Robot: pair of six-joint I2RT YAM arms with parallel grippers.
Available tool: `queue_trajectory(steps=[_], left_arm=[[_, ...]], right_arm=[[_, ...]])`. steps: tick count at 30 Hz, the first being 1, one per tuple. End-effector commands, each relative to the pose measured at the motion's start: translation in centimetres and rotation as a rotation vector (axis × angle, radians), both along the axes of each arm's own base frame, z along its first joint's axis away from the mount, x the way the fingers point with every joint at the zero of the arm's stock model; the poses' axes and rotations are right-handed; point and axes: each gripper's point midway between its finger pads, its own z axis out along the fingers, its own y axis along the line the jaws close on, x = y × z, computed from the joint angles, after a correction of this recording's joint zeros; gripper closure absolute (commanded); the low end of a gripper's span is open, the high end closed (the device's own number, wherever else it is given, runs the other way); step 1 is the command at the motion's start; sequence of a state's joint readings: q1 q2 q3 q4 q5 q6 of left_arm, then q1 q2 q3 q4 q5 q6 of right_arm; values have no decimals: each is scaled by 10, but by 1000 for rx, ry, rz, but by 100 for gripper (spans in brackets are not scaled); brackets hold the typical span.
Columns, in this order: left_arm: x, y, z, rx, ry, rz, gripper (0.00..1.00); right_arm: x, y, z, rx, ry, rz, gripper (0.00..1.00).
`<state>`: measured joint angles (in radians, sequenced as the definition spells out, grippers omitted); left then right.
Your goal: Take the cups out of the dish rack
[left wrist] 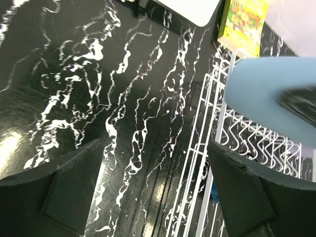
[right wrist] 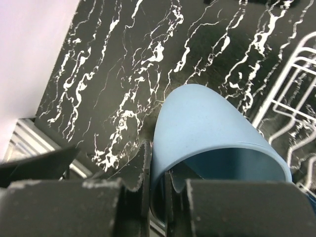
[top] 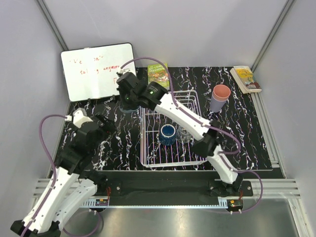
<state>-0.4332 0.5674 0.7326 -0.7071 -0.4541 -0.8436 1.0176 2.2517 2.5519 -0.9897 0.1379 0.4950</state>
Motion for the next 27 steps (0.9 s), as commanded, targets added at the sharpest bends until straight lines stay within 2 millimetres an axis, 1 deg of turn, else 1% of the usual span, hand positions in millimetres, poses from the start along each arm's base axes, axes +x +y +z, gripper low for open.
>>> queue_trajectory(steps=[1, 2, 5, 8, 12, 15, 18, 19, 21, 22, 24, 25, 27], left_arm=[[-8, 21, 6, 12, -39, 96, 10], [-11, 27, 6, 17, -45, 122, 11], [-16, 36, 3, 33, -37, 163, 11], [-17, 36, 1, 38, -21, 159, 11], [-16, 34, -4, 45, -1, 152, 11], [-15, 32, -6, 44, 9, 150, 11], [-15, 31, -14, 45, 30, 150, 11], [-14, 31, -15, 44, 32, 150, 11], [-15, 31, -19, 48, 43, 151, 11], [-15, 31, -19, 47, 43, 153, 11], [-15, 31, -20, 44, 43, 155, 11], [-14, 31, -20, 45, 44, 157, 11], [-14, 31, -20, 47, 48, 157, 11]], right_arm=[[-3, 0, -20, -86, 23, 16, 100], [-3, 2, -30, -102, 37, 20, 100], [-4, 2, -59, -149, 87, 8, 100], [-10, 6, -72, -158, 121, 25, 100], [-14, 10, -82, -174, 128, 41, 100], [-20, 14, -96, -192, 155, 57, 100], [-23, 15, -115, -218, 186, 66, 100], [-24, 16, -125, -232, 197, 67, 100], [-27, 17, -133, -247, 207, 75, 100], [-27, 19, -143, -259, 216, 82, 100], [-28, 20, -150, -267, 223, 87, 100], [-28, 21, -161, -283, 229, 91, 100], [-28, 21, -175, -308, 238, 98, 100]])
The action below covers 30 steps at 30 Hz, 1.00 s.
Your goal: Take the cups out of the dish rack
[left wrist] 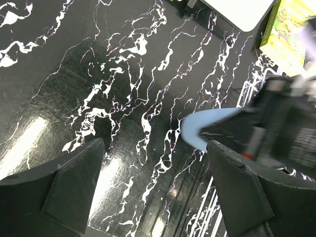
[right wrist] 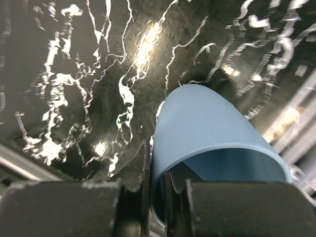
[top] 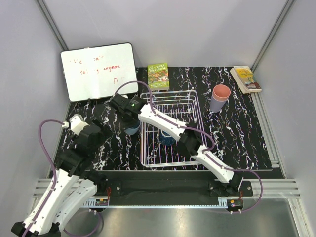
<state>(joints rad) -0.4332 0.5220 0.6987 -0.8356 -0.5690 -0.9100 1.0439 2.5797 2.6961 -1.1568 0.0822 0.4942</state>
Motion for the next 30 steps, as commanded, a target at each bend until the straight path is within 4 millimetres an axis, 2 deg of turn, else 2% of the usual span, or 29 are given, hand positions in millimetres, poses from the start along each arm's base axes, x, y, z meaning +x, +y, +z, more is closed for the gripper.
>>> queue_trajectory(steps=[1, 6, 11, 12, 14, 15, 18, 23, 26, 30], left_arm=[[6, 2, 4, -3, -23, 30, 11], [6, 2, 2, -2, -17, 27, 11], [6, 0, 1, -6, -12, 24, 11], [6, 0, 0, -4, -10, 23, 11], [6, 0, 1, -6, -13, 21, 11], [6, 0, 1, -5, -13, 19, 11], [6, -1, 1, -3, -8, 15, 11], [6, -1, 1, -1, -11, 13, 10], [6, -1, 3, -3, -17, 9, 9], [7, -3, 3, 2, -17, -6, 8]], right_arm=[[-9, 5, -27, -37, 29, 38, 100], [-7, 1, -48, -81, 32, 36, 100], [-1, 1, -47, -82, 11, 35, 100], [-1, 1, -45, -80, 6, 35, 98], [0, 2, -42, -73, -1, 37, 84], [1, 3, -36, -65, -10, 34, 69], [5, 4, -20, -42, -43, 26, 56], [11, 5, 8, 0, -92, 11, 49], [11, 8, 31, 35, -138, 11, 45], [12, 11, 75, 105, -216, 15, 44]])
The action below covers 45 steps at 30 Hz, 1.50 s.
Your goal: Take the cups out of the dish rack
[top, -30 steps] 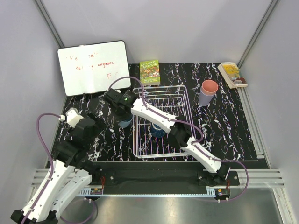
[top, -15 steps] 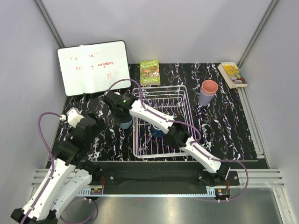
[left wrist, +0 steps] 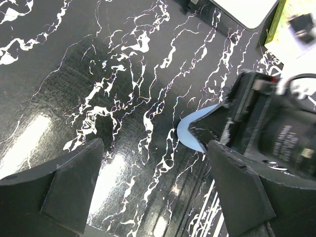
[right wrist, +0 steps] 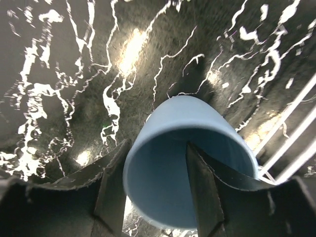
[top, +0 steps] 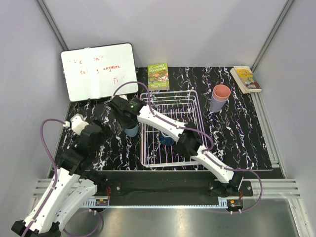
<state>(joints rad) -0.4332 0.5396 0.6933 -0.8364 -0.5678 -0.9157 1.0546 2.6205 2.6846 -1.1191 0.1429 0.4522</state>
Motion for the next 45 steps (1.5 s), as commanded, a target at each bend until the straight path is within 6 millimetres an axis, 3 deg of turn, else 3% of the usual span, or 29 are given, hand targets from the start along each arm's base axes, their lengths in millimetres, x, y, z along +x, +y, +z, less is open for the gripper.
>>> queue_trajectory(steps=[1, 6, 10, 11, 12, 14, 15, 16, 18, 22, 23, 24, 25, 26, 27, 29, 30, 32, 33, 35, 38, 41, 45], left_arm=[[6, -2, 8, 1, -34, -10, 8], [7, -2, 10, 3, -36, -14, 6], [8, -4, 13, 9, -37, -28, 5], [9, -5, 15, 9, -41, -35, 5], [10, -6, 17, 23, -39, -50, 5], [14, -14, 25, 17, -58, -101, 8], [17, -21, 28, 27, -59, -142, 8], [18, -24, 30, 33, -61, -157, 9], [20, -33, 33, 61, -59, -195, 9], [24, -60, 38, 110, -61, -270, 7], [28, -70, 38, 125, -48, -291, 6], [28, -84, 41, 140, -58, -342, 6], [31, -94, 48, 144, -70, -372, 6], [31, -112, 42, 183, -41, -436, 6], [34, -122, 44, 192, -49, -458, 6], [36, -146, 44, 240, -33, -526, 6], [38, -154, 45, 249, -37, -546, 6], [42, -170, 44, 273, -25, -580, 5], [44, -177, 45, 261, -30, -600, 5], [48, -188, 40, 258, -23, -628, 5], [51, -200, 38, 223, -26, -629, 5], [53, -197, 37, 217, -25, -595, 5], [50, -189, 38, 208, -38, -574, 5]], right_arm=[[5, 10, 108, 178, -178, 11, 44], [7, 5, 155, 245, -251, 9, 41], [6, -4, 182, 267, -293, 4, 39], [9, -11, 190, 263, -315, -14, 39], [7, -21, 212, 284, -347, -30, 39], [9, -40, 216, 240, -379, -68, 39], [10, -62, 242, 244, -435, -121, 38], [10, -74, 229, 189, -434, -140, 38], [7, -106, 231, 138, -474, -195, 38], [1, -143, 234, 131, -522, -259, 37], [-4, -154, 245, 156, -537, -278, 37], [-7, -162, 235, 135, -527, -287, 37], [-8, -170, 236, 129, -536, -303, 37], [-13, -182, 247, 154, -549, -316, 37], [-15, -191, 239, 126, -555, -320, 37], [-18, -220, 255, 133, -613, -380, 37], [-20, -230, 248, 109, -619, -389, 37], [-28, -252, 261, 151, -634, -418, 37], [-31, -257, 250, 142, -620, -411, 37], [-43, -262, 248, 195, -585, -383, 37], [-59, -250, 211, 222, -484, -302, 37], [-73, -238, 166, 224, -382, -248, 36], [-77, -218, 150, 286, -348, -196, 39]])
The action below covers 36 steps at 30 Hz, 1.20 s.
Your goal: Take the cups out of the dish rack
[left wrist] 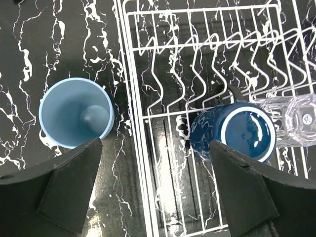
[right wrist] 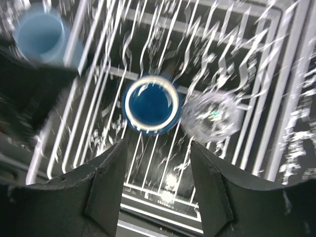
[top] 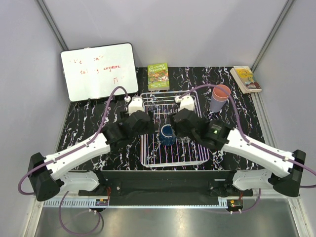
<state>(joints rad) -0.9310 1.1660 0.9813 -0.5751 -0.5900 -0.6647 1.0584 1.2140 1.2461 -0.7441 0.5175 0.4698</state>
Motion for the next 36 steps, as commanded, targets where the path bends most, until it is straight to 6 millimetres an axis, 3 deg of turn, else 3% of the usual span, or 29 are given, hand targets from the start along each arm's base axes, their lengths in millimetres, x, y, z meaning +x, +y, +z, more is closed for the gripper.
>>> queue_trajectory(steps=[1, 10, 14, 15, 25, 36], left_arm=[[6, -1, 30, -96, -83, 36, 5], [-4, 12, 33, -124, -99, 37, 5], [-6, 15, 35, -135, -105, 44, 5], [-6, 16, 34, -132, -105, 45, 5], [-8, 22, 25, -116, -95, 62, 5], [-10, 24, 23, -121, -91, 68, 5]], right_arm=[[-5, 37, -16, 111, 47, 85, 39], [9, 52, -41, 41, 41, 92, 34], [12, 57, -62, 0, 73, 84, 10], [12, 58, -67, -5, 80, 80, 0], [19, 53, -108, -88, 118, 23, 0], [37, 52, -124, -111, 122, -5, 0]])
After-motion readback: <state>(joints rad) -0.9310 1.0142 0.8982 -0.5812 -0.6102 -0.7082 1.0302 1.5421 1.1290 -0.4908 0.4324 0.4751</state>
